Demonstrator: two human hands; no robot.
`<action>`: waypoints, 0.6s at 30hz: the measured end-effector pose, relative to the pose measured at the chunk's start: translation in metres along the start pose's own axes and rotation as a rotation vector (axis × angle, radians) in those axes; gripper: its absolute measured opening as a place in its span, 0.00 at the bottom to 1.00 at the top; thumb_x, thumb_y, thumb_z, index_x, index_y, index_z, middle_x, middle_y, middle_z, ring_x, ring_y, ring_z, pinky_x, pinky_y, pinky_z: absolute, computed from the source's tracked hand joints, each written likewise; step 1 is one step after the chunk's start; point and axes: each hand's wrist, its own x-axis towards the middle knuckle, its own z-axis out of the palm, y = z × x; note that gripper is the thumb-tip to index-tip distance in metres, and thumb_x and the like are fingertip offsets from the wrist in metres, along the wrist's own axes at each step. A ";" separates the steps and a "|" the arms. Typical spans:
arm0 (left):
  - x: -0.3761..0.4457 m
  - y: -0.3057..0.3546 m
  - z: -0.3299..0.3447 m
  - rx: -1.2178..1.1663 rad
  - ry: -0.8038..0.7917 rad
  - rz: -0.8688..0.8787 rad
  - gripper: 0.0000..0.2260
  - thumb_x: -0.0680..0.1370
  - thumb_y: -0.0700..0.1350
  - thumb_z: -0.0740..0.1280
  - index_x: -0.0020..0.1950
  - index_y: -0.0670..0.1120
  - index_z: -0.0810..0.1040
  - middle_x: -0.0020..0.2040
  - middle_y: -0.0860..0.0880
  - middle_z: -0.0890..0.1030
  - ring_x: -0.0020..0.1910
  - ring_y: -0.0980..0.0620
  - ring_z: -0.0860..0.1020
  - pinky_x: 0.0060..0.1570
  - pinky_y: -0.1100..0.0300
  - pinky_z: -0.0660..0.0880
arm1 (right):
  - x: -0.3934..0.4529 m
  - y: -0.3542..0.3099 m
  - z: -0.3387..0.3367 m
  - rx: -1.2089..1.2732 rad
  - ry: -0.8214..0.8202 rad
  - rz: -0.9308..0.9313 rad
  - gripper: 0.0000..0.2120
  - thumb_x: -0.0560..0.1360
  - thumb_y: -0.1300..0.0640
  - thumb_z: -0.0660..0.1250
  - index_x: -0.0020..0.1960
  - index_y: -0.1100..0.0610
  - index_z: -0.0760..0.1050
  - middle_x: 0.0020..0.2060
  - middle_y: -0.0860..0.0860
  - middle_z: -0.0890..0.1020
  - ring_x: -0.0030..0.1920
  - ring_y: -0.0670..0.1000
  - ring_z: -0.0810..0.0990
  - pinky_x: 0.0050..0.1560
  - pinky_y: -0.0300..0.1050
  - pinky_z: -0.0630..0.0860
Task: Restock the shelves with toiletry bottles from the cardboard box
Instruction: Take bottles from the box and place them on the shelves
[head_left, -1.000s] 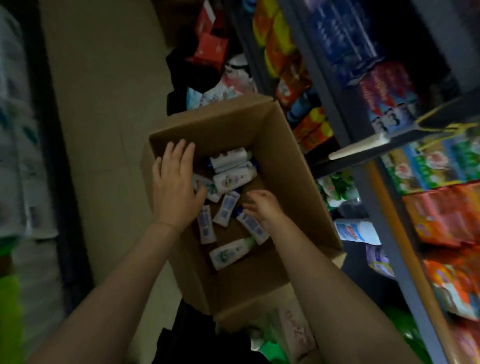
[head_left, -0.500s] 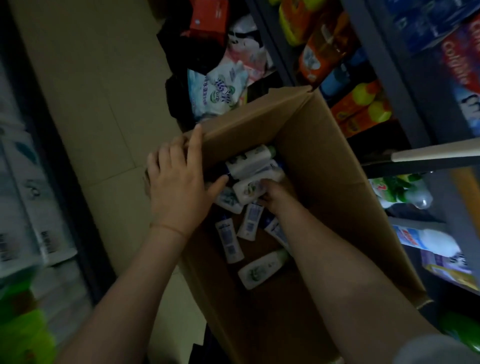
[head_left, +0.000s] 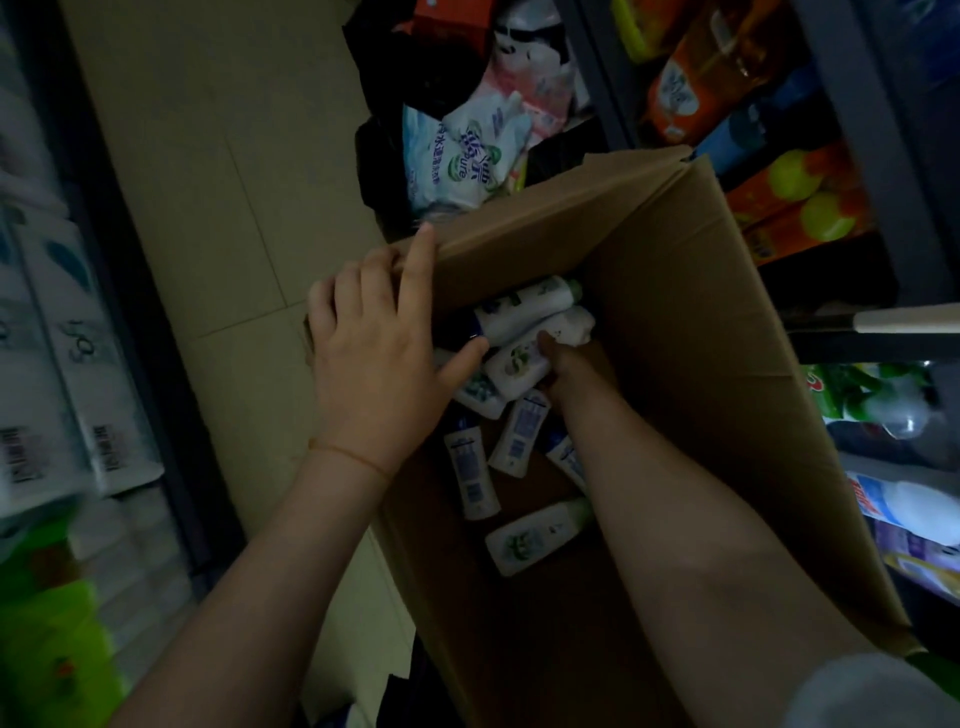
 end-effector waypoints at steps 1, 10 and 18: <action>0.000 0.001 -0.001 -0.004 0.000 0.000 0.39 0.75 0.66 0.60 0.79 0.45 0.59 0.66 0.37 0.73 0.61 0.37 0.72 0.64 0.43 0.63 | -0.005 -0.001 0.000 0.011 0.002 -0.046 0.31 0.82 0.47 0.59 0.78 0.62 0.54 0.76 0.62 0.61 0.73 0.61 0.64 0.73 0.58 0.63; -0.016 0.032 -0.033 -0.524 -0.067 -0.124 0.29 0.79 0.53 0.66 0.77 0.44 0.64 0.78 0.41 0.60 0.78 0.43 0.55 0.77 0.44 0.53 | -0.134 0.012 -0.040 0.239 -0.212 -0.237 0.23 0.77 0.49 0.68 0.68 0.59 0.73 0.61 0.59 0.80 0.58 0.58 0.81 0.51 0.54 0.79; -0.060 0.151 -0.137 -1.480 -0.526 -0.499 0.10 0.81 0.52 0.64 0.60 0.51 0.78 0.58 0.47 0.82 0.53 0.51 0.82 0.55 0.53 0.80 | -0.319 0.032 -0.108 0.363 -0.348 -0.445 0.28 0.79 0.35 0.52 0.62 0.52 0.78 0.54 0.56 0.85 0.51 0.55 0.85 0.51 0.53 0.80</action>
